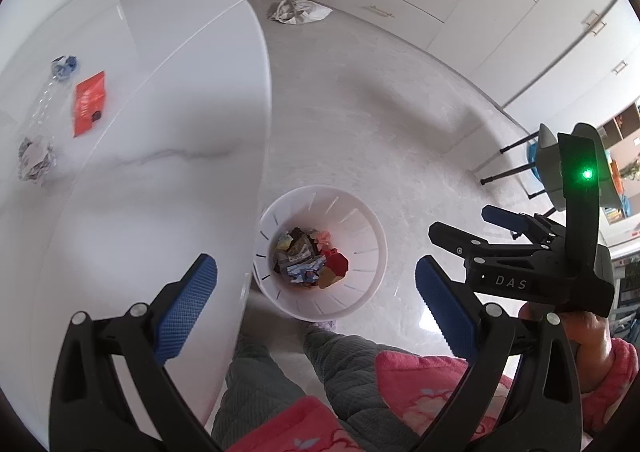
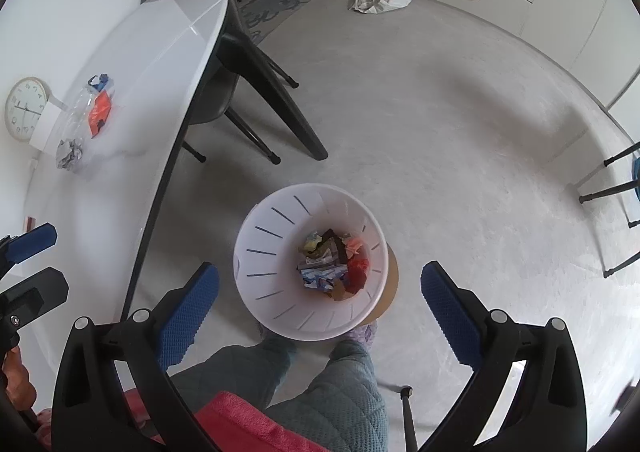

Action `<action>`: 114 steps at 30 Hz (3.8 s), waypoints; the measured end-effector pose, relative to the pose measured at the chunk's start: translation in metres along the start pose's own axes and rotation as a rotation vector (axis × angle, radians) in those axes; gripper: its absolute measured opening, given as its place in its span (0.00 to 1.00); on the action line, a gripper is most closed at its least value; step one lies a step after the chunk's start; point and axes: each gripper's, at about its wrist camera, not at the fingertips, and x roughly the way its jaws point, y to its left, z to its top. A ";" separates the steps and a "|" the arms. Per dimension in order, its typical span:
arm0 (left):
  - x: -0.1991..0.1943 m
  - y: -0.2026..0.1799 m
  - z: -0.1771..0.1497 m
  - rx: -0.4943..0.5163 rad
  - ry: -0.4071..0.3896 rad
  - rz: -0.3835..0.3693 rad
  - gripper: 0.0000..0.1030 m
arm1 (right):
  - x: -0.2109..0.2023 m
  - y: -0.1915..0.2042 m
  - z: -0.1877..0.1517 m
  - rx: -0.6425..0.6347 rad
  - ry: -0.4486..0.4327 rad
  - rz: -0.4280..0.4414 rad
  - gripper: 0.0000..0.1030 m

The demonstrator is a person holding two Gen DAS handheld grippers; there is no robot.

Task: Collect trash
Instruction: 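Move both open tools back over the remaining table trash, then grasp the crumpled newspaper-print paper with the left tool while the right grasps the red snack packet, then carry the paper and red packet over the bin while both tools open to drop them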

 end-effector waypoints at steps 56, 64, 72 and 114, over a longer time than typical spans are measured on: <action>0.033 0.313 0.062 -0.700 -0.140 0.254 0.59 | 0.095 0.266 0.155 -0.502 0.069 0.101 0.97; 0.030 0.318 0.053 -0.707 -0.129 0.250 0.53 | 0.107 0.296 0.178 -0.504 0.050 0.121 0.97; 0.013 0.312 0.033 -0.709 -0.127 0.210 0.52 | 0.127 0.343 0.192 -0.509 0.049 0.107 0.97; -0.036 0.166 0.001 -0.368 -0.122 0.104 0.52 | 0.044 0.201 0.070 -0.346 0.037 0.095 0.41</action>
